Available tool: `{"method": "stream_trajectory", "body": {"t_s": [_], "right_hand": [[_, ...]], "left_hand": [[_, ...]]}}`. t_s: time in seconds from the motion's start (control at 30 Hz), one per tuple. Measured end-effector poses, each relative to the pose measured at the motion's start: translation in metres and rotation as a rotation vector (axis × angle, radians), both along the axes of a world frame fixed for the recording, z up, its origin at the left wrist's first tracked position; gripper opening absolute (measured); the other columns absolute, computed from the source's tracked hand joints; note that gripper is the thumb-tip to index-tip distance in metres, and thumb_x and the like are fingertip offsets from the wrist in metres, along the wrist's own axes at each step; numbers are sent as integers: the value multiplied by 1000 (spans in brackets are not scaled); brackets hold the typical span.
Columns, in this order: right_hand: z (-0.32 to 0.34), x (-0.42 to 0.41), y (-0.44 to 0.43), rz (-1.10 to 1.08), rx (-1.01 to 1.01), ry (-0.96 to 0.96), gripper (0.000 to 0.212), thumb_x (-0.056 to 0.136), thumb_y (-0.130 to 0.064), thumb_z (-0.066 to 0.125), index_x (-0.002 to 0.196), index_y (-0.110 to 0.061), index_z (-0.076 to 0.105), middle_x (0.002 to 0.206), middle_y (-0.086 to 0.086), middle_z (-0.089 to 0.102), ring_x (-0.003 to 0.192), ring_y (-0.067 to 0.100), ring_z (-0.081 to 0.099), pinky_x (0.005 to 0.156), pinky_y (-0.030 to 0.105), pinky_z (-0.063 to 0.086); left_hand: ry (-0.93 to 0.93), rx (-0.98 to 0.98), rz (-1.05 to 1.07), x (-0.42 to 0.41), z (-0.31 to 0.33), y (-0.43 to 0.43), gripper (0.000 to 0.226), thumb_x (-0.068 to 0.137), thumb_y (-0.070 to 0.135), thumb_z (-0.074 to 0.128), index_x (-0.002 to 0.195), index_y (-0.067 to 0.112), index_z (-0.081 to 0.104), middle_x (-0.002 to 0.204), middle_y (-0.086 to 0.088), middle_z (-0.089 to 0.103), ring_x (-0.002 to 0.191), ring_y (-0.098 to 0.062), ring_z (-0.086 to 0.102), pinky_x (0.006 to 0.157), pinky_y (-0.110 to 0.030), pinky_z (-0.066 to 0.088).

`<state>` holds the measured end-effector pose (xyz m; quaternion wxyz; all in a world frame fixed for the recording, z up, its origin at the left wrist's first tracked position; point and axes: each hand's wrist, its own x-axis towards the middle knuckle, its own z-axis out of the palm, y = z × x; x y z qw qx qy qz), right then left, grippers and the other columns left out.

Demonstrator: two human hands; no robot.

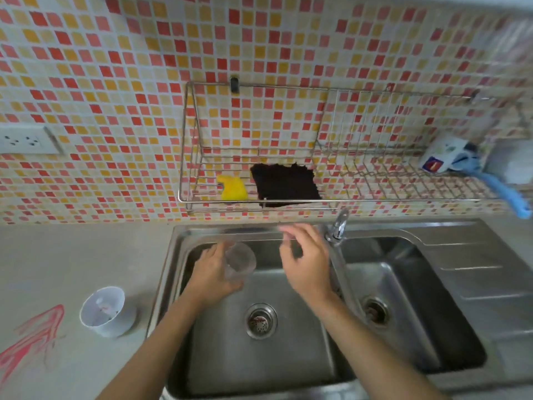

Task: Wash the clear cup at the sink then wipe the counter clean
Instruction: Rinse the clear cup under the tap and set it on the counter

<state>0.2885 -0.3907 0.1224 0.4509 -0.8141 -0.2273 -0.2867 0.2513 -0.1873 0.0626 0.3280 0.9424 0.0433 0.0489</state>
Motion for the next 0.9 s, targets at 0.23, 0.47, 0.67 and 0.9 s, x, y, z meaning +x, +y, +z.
{"method": "stream_trajectory", "body": {"t_s": [0.23,0.47,0.67,0.9], "right_hand": [[-86,60,-133,-288,-135,542,26,85,-10,61,110,-13,67,102,9,69,96,32,64,80,34,49],[-116,138,-152,5,-203,921,56,95,-20,56,144,-26,29,130,7,56,115,29,57,93,32,44],[-143,163,-165,126,-554,734,54,91,-8,49,139,-28,35,138,16,48,117,40,48,94,49,46],[-142,181,-174,226,-735,623,54,90,-13,55,140,-28,40,140,10,49,121,35,49,102,38,38]], "left_hand": [[53,-147,-119,46,-3,-97,88,56,53,82,132,31,42,122,14,57,116,-14,54,99,-42,46],[112,-224,-102,87,-16,-161,87,51,59,85,124,51,37,109,20,66,106,-10,64,93,-41,53],[120,-171,-81,98,-14,-197,87,59,36,91,134,31,46,109,19,53,106,-12,57,92,-32,49],[145,-137,-28,110,-22,-213,74,57,54,86,122,38,55,115,14,64,106,-14,61,90,-40,54]]}}
